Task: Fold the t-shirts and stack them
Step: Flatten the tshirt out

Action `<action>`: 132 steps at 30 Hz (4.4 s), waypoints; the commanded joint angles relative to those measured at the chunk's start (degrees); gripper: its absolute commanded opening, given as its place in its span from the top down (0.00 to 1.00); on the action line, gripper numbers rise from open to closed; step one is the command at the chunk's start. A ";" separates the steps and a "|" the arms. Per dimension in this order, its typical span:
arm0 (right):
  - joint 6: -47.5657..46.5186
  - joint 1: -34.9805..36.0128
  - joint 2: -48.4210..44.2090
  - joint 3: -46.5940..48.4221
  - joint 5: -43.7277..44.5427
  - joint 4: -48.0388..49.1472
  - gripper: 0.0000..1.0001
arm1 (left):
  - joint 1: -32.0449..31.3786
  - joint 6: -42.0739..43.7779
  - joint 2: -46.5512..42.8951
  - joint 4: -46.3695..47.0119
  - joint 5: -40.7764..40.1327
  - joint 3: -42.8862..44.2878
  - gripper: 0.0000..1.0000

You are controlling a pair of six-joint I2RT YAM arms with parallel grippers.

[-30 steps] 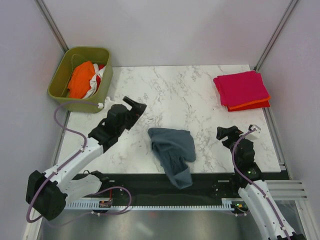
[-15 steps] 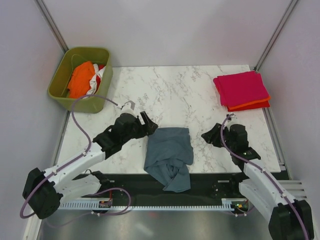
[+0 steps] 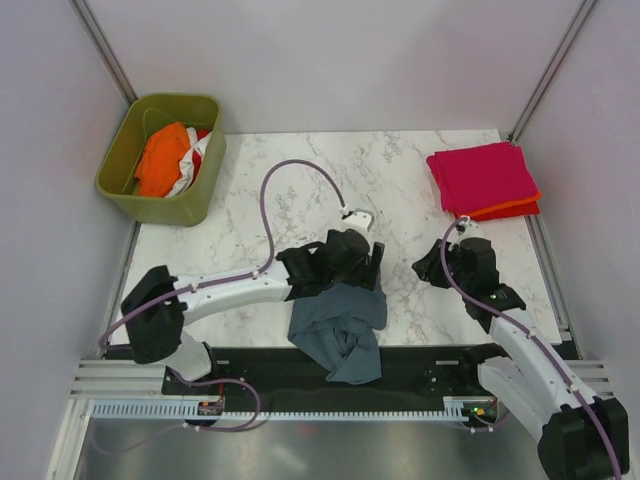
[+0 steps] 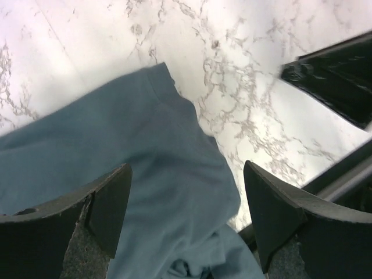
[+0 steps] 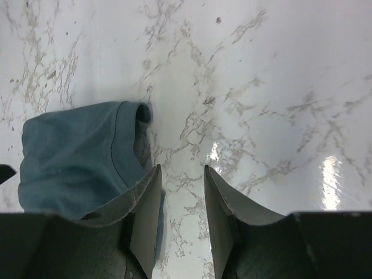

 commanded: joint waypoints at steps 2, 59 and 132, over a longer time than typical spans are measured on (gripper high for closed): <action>2.89 0.12 -9.42 0.74 12.65 -4.51 0.59 | -0.61 5.50 12.49 -6.54 -7.04 10.94 0.16; -3.16 22.18 15.41 5.38 1.58 4.80 0.35 | 34.90 -2.32 -37.39 -8.92 15.98 -16.38 0.98; 1.31 -4.71 9.27 18.75 6.60 -5.74 1.00 | 39.91 -6.10 -39.87 -8.40 16.95 -30.00 0.01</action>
